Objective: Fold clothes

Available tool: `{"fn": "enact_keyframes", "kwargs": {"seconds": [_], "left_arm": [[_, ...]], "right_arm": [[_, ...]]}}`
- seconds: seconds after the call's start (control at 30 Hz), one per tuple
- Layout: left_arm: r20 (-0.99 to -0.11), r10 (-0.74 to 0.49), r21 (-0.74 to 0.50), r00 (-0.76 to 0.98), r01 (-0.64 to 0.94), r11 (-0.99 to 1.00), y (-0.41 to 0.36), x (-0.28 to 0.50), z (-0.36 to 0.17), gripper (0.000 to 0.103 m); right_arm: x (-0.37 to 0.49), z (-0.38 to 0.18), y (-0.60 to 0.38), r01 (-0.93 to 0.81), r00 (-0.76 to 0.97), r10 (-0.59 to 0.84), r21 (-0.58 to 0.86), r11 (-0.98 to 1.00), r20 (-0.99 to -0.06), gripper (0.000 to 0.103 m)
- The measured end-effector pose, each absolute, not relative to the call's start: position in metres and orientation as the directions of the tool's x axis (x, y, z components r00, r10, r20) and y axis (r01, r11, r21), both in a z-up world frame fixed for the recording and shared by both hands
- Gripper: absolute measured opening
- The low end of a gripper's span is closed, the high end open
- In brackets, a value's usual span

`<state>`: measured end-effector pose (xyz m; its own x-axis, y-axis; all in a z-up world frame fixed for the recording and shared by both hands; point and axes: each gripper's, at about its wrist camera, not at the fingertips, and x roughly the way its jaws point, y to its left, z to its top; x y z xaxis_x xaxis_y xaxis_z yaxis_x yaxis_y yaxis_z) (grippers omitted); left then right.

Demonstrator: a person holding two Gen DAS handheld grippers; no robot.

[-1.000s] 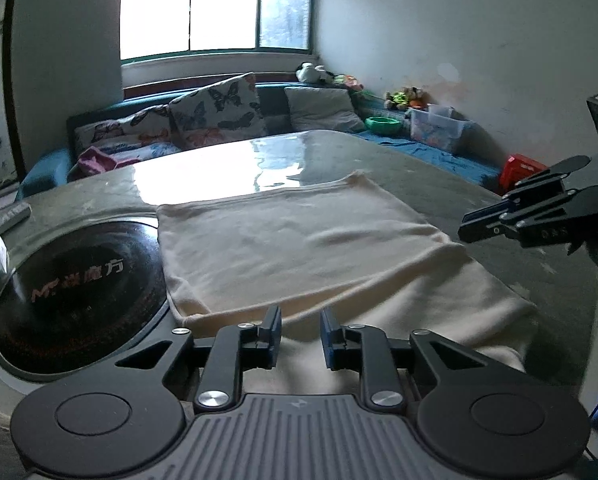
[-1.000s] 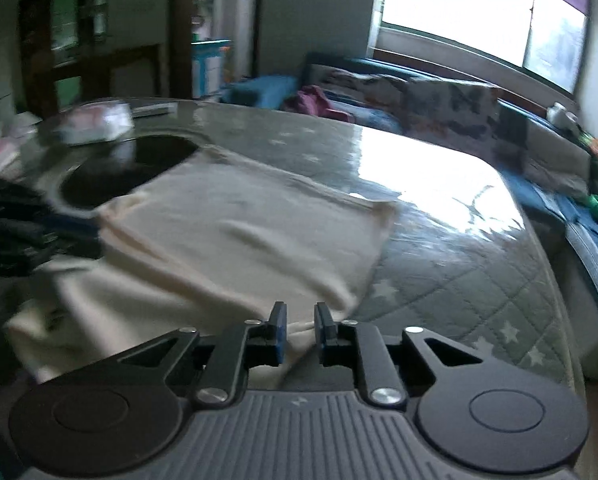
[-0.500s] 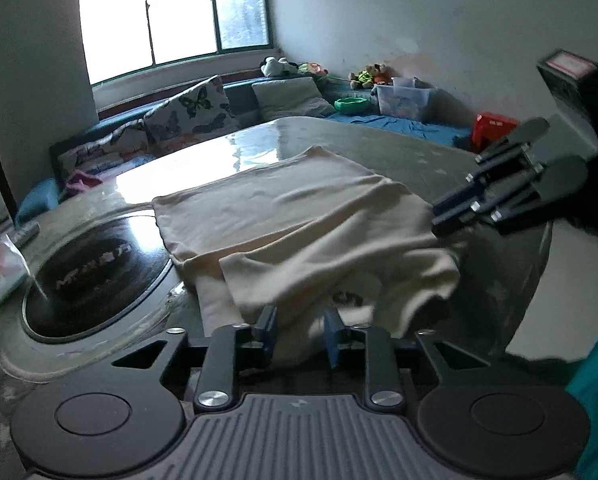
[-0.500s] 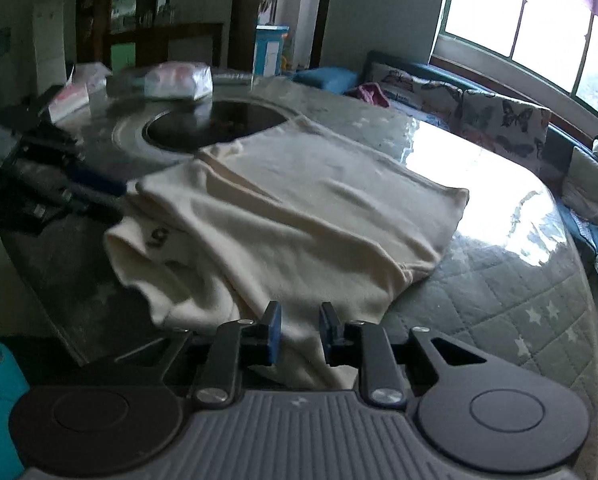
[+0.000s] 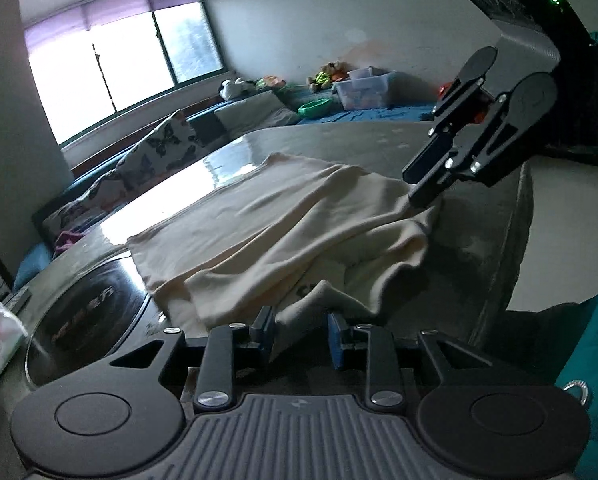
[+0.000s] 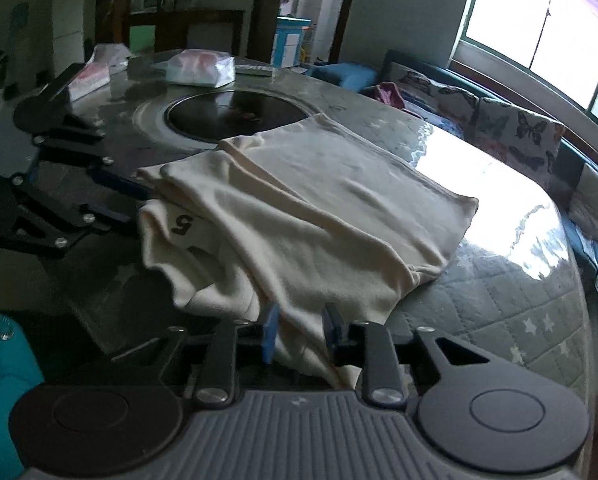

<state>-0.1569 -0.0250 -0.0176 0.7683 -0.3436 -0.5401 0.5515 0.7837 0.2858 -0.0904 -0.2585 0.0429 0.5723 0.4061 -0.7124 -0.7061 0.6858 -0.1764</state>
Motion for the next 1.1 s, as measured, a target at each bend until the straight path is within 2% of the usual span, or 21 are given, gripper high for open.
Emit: {"fn": "enact_keyframes", "kwargs": {"seconds": [0.1,0.23,0.4,0.43,0.67,0.77,0.87,0.97,1.03,1.1], "left_arm": [[-0.524,-0.354,0.298,0.775,0.556,0.776,-0.027,-0.156,-0.017,0.03],[-0.517,-0.364,0.236,0.775,0.538,0.809,-0.02,-0.142,-0.01,0.01],[-0.51,-0.375,0.148,0.774,0.508,0.848,-0.01,-0.123,0.001,0.006],[-0.509,-0.377,0.13,0.774,0.502,0.855,-0.008,-0.119,0.003,0.0],[-0.508,-0.378,0.044,0.774,0.461,0.886,0.002,-0.094,0.014,0.0],[-0.518,-0.406,0.027,0.753,0.488,0.872,0.01,-0.096,0.017,0.002],[-0.54,-0.404,0.066,0.738,0.516,0.854,0.016,-0.107,0.016,0.006],[-0.57,-0.414,0.098,0.709,0.559,0.823,0.017,-0.123,0.008,0.017],[-0.583,-0.413,0.129,0.699,0.582,0.803,0.013,-0.132,0.002,0.033],[-0.588,-0.414,0.177,0.694,0.611,0.772,0.007,-0.142,-0.004,0.034]], "right_arm": [[-0.098,0.043,-0.257,-0.73,0.563,0.406,-0.203,0.652,-0.72,0.031],[-0.109,0.042,-0.252,-0.768,0.549,0.419,-0.238,0.594,-0.723,0.038],[-0.117,0.035,-0.245,-0.791,0.558,0.426,-0.302,0.531,-0.712,0.042],[-0.118,0.033,-0.243,-0.794,0.562,0.428,-0.315,0.52,-0.708,0.042],[-0.106,0.024,-0.237,-0.795,0.569,0.45,-0.32,0.515,-0.688,0.043],[-0.104,0.026,-0.239,-0.803,0.555,0.454,-0.306,0.511,-0.697,0.042],[-0.1,0.029,-0.244,-0.807,0.534,0.457,-0.265,0.528,-0.711,0.042],[-0.093,0.031,-0.249,-0.799,0.521,0.465,-0.217,0.561,-0.716,0.042],[-0.089,0.032,-0.25,-0.795,0.509,0.472,-0.184,0.577,-0.72,0.042],[-0.086,0.032,-0.251,-0.793,0.501,0.475,-0.164,0.587,-0.724,0.042]]}}
